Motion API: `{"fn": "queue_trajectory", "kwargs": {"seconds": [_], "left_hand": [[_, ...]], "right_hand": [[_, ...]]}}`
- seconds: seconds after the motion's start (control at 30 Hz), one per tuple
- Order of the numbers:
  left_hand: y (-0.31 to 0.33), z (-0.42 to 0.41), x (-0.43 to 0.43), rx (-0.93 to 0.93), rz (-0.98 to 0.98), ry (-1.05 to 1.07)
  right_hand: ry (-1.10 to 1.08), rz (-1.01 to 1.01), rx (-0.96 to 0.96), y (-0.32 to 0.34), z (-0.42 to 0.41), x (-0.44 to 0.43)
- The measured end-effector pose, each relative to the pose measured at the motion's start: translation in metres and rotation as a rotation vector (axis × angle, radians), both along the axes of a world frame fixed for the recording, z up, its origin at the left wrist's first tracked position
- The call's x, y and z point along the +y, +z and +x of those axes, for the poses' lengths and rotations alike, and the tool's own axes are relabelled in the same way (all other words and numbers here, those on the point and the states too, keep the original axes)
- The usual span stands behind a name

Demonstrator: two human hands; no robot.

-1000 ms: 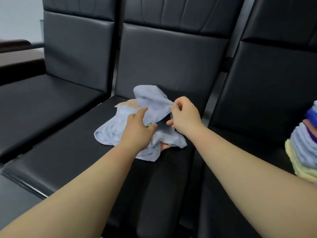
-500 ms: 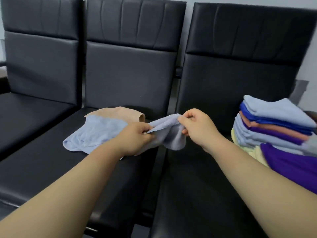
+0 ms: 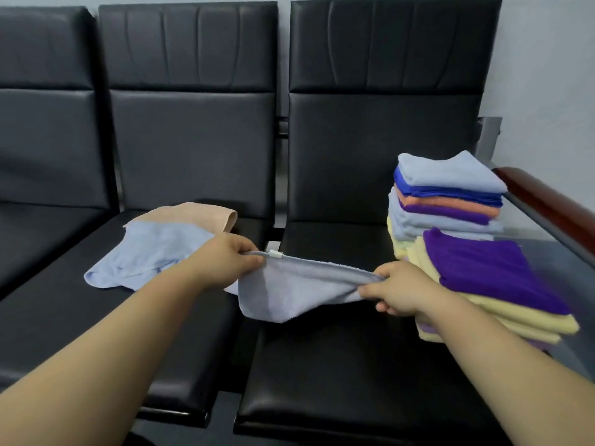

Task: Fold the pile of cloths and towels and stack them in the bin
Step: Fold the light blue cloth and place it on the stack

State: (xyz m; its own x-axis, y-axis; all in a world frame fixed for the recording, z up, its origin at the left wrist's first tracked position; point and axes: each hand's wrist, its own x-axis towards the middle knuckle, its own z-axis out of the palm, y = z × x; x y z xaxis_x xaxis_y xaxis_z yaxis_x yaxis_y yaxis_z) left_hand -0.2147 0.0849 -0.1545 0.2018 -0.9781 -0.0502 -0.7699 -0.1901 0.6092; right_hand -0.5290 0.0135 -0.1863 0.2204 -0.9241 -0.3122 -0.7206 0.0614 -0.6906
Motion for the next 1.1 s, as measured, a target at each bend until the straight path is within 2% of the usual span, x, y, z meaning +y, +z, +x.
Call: {"fn": "queue_trajectory", "kwargs": {"seconds": [0.07,0.17,0.23,0.33,0.4,0.5,0.6,0.7,0.77,0.87,0.93,1.0,1.1], "left_hand": [[-0.006,0.0,-0.002,0.228,0.069,0.126],[-0.009,-0.006,-0.006,0.759,0.107,0.355],[-0.008,-0.01,-0.012,1.062,0.1,0.431],[-0.009,-0.009,-0.028,1.221,0.004,0.404],[-0.004,-0.009,-0.041,1.278,-0.168,0.379],[0.007,-0.011,-0.057,1.37,-0.41,0.307],[0.017,-0.007,-0.061,1.298,-0.489,0.175],[0.015,0.006,-0.052,1.211,-0.482,0.054],[0.008,0.017,-0.041,0.991,-0.431,0.036],[-0.013,0.027,-0.019,0.419,-0.227,0.001],[-0.032,0.028,-0.007,0.168,-0.051,-0.026],[-0.046,0.028,0.003,0.044,0.047,0.0],[-0.053,0.028,0.014,0.107,0.051,0.02]], "right_hand": [[-0.07,0.11,-0.145,0.002,-0.004,0.005],[-0.168,0.196,-0.298,0.002,-0.003,0.004],[-0.227,0.256,-0.469,0.002,0.001,-0.001],[-0.28,0.255,-0.702,0.01,0.022,-0.012],[-0.289,0.135,-0.729,0.021,0.04,-0.029],[-0.313,-0.125,-0.657,0.047,0.057,-0.056],[-0.352,-0.39,-0.53,0.087,0.055,-0.058],[-0.288,-0.616,-0.341,0.101,0.041,-0.041],[-0.224,-0.649,-0.217,0.093,0.029,-0.023],[-0.106,-0.486,0.06,0.057,0.018,0.002],[-0.027,-0.332,0.183,0.029,0.015,0.02],[0.063,-0.185,0.3,0.009,0.015,0.031],[0.113,-0.059,0.382,0.0,0.012,0.038]]}}
